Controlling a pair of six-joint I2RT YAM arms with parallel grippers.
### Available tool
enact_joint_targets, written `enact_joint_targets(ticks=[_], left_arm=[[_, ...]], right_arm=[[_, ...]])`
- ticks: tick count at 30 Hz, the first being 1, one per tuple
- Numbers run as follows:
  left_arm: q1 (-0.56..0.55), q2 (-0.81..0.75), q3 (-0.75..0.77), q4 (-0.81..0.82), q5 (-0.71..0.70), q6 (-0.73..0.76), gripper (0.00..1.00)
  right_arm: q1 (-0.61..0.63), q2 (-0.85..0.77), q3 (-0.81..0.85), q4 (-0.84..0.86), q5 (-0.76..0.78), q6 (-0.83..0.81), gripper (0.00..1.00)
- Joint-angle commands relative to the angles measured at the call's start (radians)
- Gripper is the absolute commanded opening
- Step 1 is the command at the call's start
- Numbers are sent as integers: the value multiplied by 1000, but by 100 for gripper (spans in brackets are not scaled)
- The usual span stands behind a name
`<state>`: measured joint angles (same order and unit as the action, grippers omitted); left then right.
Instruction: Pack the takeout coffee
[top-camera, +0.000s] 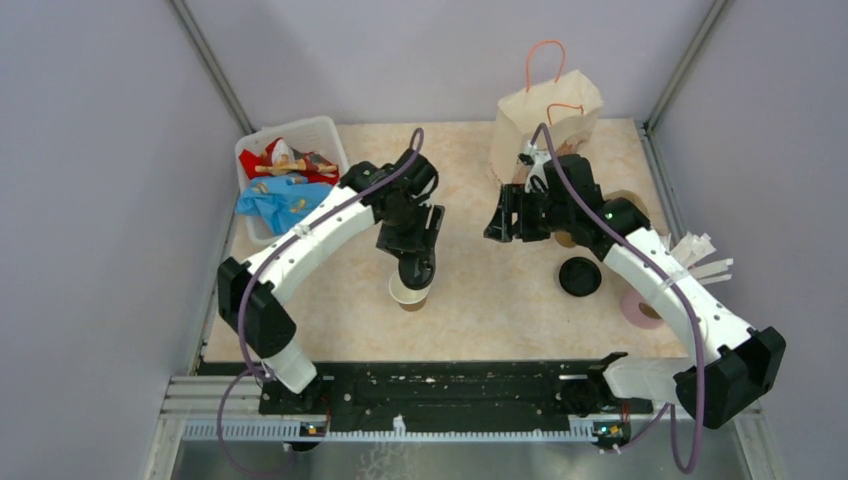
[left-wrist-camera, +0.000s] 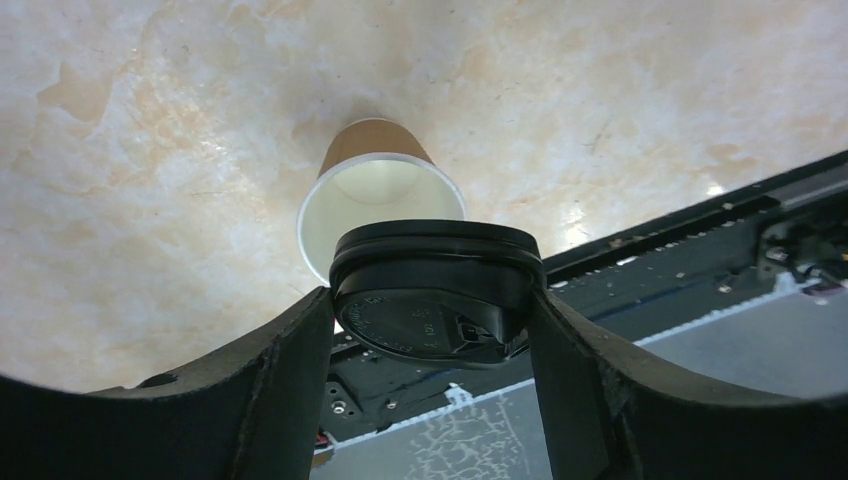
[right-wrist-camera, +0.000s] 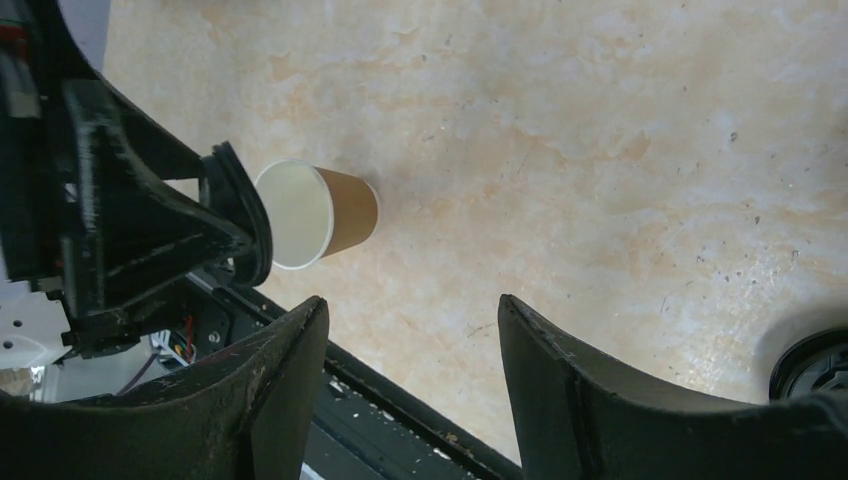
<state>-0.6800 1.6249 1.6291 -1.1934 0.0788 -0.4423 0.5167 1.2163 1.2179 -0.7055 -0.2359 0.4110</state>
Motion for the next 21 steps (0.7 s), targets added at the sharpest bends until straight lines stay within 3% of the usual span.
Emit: enact_joint_targets(ticks=[1, 21], left_arm=[[-43, 77, 63, -108, -133, 23, 73], [-53, 124, -39, -49, -123, 45, 77]], right_arm=[[5, -34, 15, -3, 11, -34, 63], [5, -34, -24, 41, -23, -11, 63]])
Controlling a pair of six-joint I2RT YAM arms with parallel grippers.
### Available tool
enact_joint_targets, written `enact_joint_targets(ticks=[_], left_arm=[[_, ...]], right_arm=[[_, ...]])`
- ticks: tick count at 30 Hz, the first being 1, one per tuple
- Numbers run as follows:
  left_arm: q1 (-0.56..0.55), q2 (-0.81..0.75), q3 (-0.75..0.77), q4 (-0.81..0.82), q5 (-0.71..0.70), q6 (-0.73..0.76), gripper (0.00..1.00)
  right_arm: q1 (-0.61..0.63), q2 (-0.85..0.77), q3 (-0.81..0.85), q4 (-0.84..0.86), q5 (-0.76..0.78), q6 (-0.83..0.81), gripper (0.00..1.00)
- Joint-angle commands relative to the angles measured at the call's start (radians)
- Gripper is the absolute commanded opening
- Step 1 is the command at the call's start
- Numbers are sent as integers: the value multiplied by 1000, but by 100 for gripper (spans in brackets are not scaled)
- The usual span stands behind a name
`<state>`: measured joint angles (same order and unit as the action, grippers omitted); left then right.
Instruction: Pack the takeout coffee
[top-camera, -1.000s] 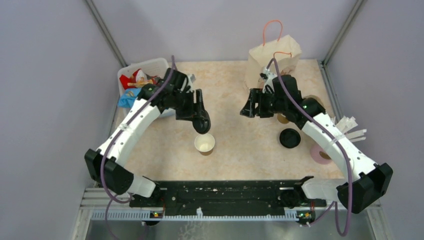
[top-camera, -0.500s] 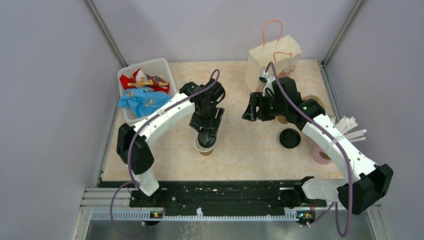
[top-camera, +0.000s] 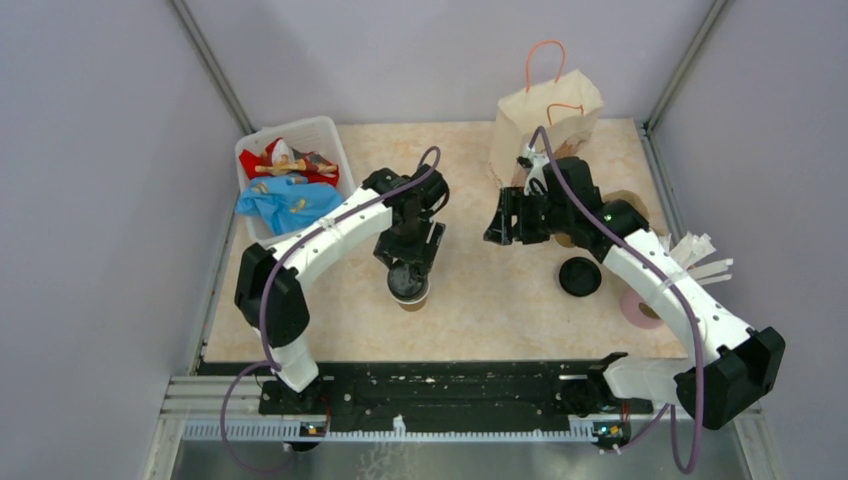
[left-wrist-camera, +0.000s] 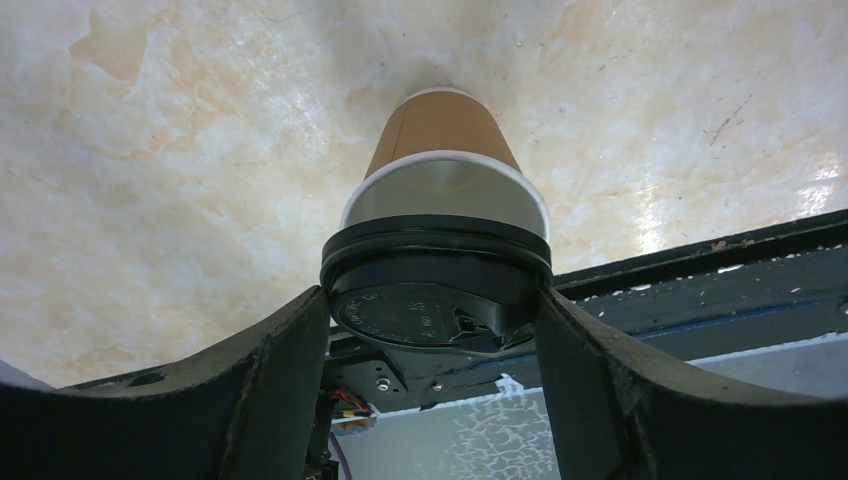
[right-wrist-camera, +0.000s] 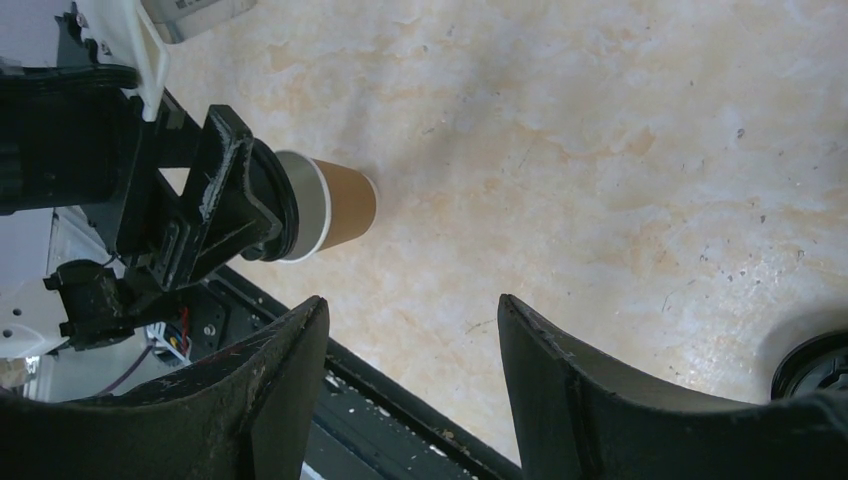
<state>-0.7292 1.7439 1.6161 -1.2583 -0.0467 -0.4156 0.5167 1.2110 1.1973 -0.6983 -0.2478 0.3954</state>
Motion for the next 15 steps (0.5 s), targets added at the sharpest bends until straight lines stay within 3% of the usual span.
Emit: enact_joint_targets(ticks=[1, 15], left_arm=[[-4, 10, -25, 16, 2, 24, 77], [-4, 55, 7, 27, 31, 41, 77]], right_arm=[[4, -30, -5, 36, -11, 7, 62], [5, -29, -19, 44, -15, 3, 62]])
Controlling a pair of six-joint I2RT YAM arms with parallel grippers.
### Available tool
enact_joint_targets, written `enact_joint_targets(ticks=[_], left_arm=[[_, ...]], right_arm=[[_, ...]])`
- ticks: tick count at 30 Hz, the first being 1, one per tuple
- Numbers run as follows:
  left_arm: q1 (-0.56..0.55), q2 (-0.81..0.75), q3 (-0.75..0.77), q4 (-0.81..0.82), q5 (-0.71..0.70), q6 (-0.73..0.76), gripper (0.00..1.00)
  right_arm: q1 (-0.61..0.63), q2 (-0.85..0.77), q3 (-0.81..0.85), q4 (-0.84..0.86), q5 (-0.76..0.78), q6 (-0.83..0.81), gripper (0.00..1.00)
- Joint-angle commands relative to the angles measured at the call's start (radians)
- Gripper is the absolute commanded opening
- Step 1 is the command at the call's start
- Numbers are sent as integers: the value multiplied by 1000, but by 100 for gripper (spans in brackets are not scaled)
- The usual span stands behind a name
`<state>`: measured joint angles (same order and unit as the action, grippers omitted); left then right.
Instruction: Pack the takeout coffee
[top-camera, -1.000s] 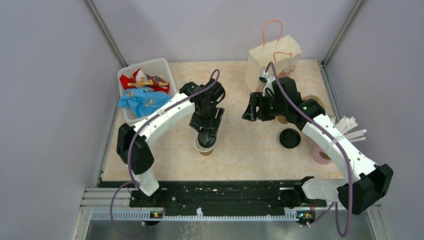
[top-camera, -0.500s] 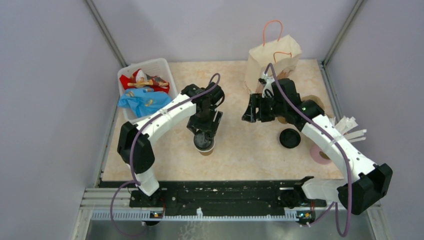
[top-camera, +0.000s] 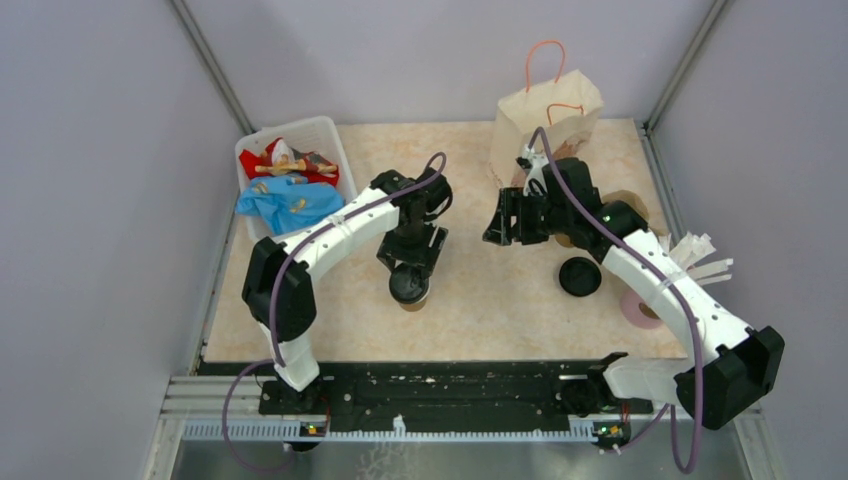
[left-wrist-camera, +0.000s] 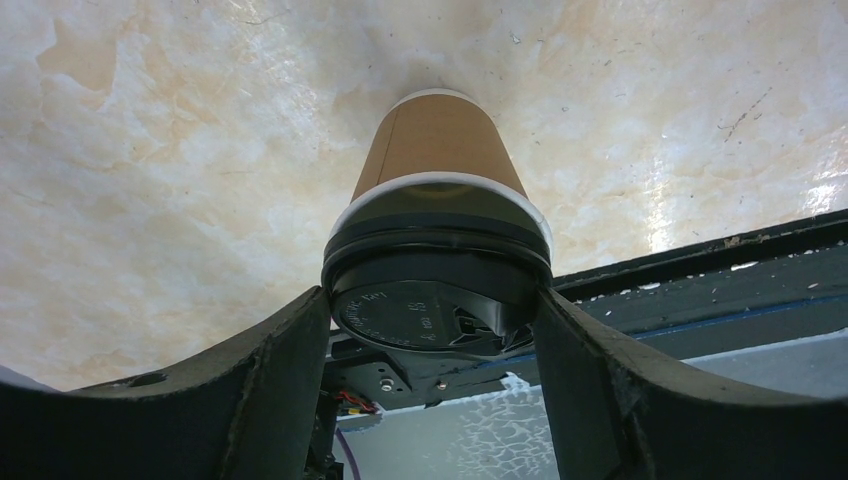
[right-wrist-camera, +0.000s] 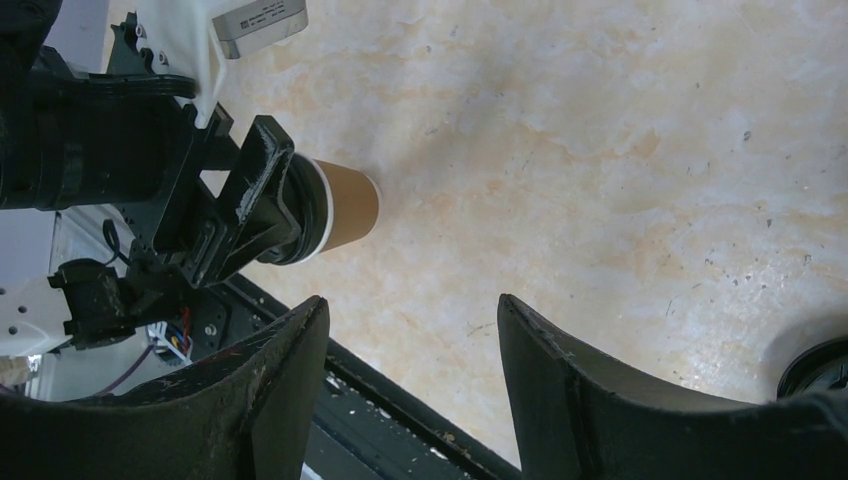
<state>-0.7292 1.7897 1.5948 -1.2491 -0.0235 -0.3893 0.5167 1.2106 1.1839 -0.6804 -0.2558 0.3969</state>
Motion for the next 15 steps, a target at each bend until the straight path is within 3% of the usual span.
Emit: enact_joint_targets(ticks=[1, 15], left_arm=[[-4, 11, 32, 19, 8, 15, 77], [-4, 12, 47, 10, 16, 10, 88]], right_arm=[[5, -28, -8, 28, -7, -1, 62], [5, -16, -10, 31, -16, -21, 62]])
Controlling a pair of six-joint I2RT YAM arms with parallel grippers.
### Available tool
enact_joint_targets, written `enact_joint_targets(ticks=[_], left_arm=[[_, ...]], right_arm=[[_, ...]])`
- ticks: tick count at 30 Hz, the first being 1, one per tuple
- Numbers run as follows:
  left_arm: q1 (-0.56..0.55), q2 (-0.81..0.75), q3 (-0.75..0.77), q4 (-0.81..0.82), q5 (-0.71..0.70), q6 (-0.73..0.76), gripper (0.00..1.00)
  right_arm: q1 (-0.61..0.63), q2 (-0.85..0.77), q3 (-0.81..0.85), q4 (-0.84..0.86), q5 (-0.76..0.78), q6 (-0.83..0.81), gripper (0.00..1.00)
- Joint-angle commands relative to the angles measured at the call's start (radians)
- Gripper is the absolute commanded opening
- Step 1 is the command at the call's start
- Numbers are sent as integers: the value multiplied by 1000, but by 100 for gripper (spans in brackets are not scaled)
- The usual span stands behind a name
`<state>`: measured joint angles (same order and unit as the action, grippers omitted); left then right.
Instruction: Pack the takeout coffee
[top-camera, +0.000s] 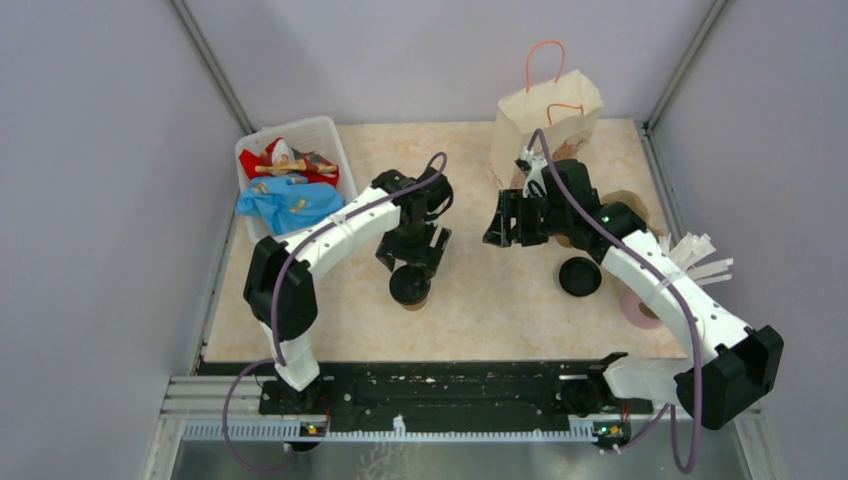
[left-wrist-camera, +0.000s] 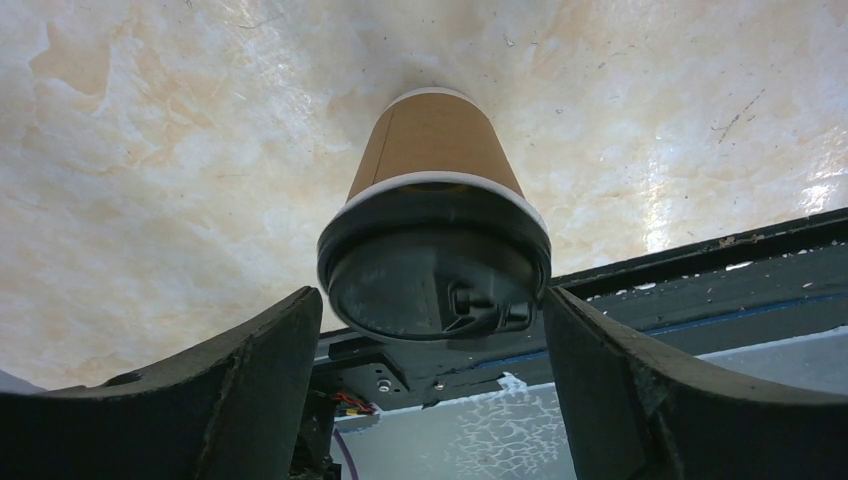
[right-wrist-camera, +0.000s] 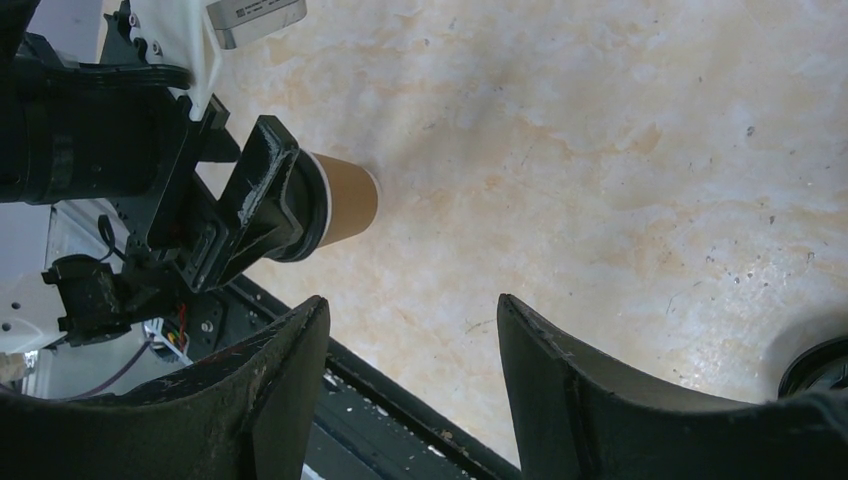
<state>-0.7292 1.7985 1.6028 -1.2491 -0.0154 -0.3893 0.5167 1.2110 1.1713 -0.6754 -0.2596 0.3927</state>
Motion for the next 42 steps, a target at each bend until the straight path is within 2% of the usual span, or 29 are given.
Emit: enact_joint_targets(ticks=[1, 8, 12, 14, 17, 18, 21, 26, 30, 35, 42], left_arm=[[-4, 2, 46, 9, 8, 8, 89], [-4, -18, 123, -30, 11, -5, 98], [16, -113, 129, -45, 38, -54, 98], [74, -200, 51, 15, 118, -74, 98], [203, -362, -181, 178, 276, -119, 91], [242, -411, -248, 229, 346, -139, 90], [318, -509, -393, 329, 439, -184, 85], [401, -610, -564, 414, 486, -245, 72], [469, -681, -721, 595, 589, -322, 68], [478, -655, -760, 623, 609, -317, 64], [479, -610, -760, 634, 590, -286, 56]], right_arm=[[4, -17, 1, 26, -12, -18, 62], [1, -6, -7, 29, -30, -18, 62], [-29, 57, -22, 52, -159, -19, 63], [-29, 126, -17, 70, -278, -25, 62], [-23, 237, -40, 158, -489, 6, 61], [-21, 272, -45, 187, -532, 19, 59], [-5, 358, -78, 359, -628, 93, 56], [47, 476, -95, 504, -686, 169, 50], [67, 534, -113, 572, -691, 201, 46], [67, 572, -109, 603, -702, 211, 39], [67, 615, -85, 591, -708, 192, 39]])
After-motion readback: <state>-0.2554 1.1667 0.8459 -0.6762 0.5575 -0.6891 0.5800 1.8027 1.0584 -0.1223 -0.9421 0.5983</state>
